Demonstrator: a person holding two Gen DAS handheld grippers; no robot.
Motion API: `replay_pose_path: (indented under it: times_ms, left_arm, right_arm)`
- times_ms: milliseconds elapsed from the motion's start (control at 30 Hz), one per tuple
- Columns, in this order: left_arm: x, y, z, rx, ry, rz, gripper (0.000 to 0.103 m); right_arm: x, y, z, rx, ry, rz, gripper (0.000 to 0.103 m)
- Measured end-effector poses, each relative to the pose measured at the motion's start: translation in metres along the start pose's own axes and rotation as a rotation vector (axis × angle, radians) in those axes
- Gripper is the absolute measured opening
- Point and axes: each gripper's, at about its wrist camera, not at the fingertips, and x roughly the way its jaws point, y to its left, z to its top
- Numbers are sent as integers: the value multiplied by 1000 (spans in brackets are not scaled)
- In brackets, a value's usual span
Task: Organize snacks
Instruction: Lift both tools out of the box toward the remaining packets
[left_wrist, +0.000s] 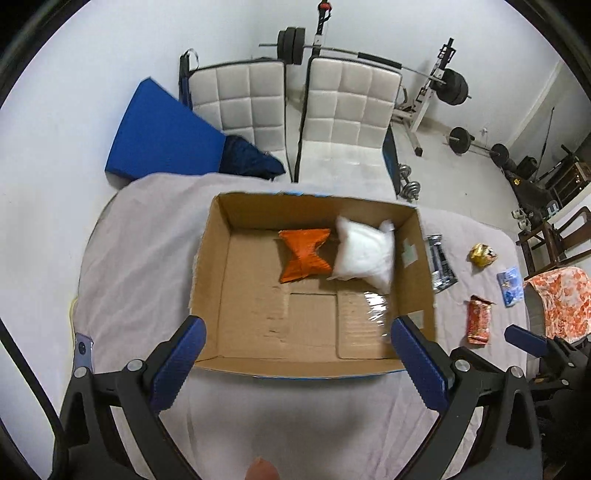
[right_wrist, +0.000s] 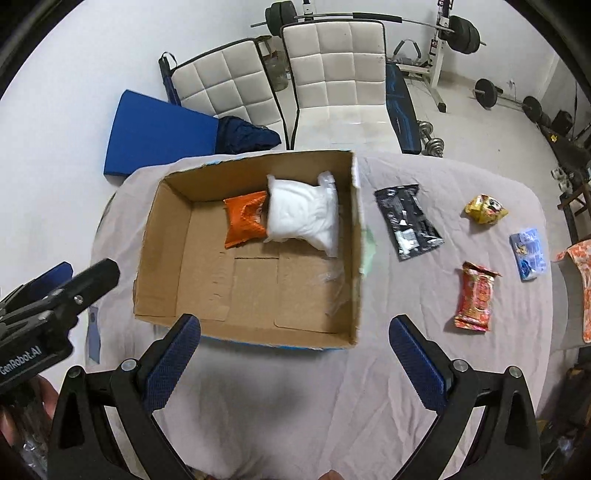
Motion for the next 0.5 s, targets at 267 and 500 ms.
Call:
replay_pose_path:
  times_ms: [267,500]
  left_arm:
    - [-15,-94,6,83,-6,-53,103]
    - [28,-217,13,185,83,-125,103]
  right_arm:
    - [-36,-127,3,79,-7,-74,103]
    - [-35,-282,16,182,-5,-176,103]
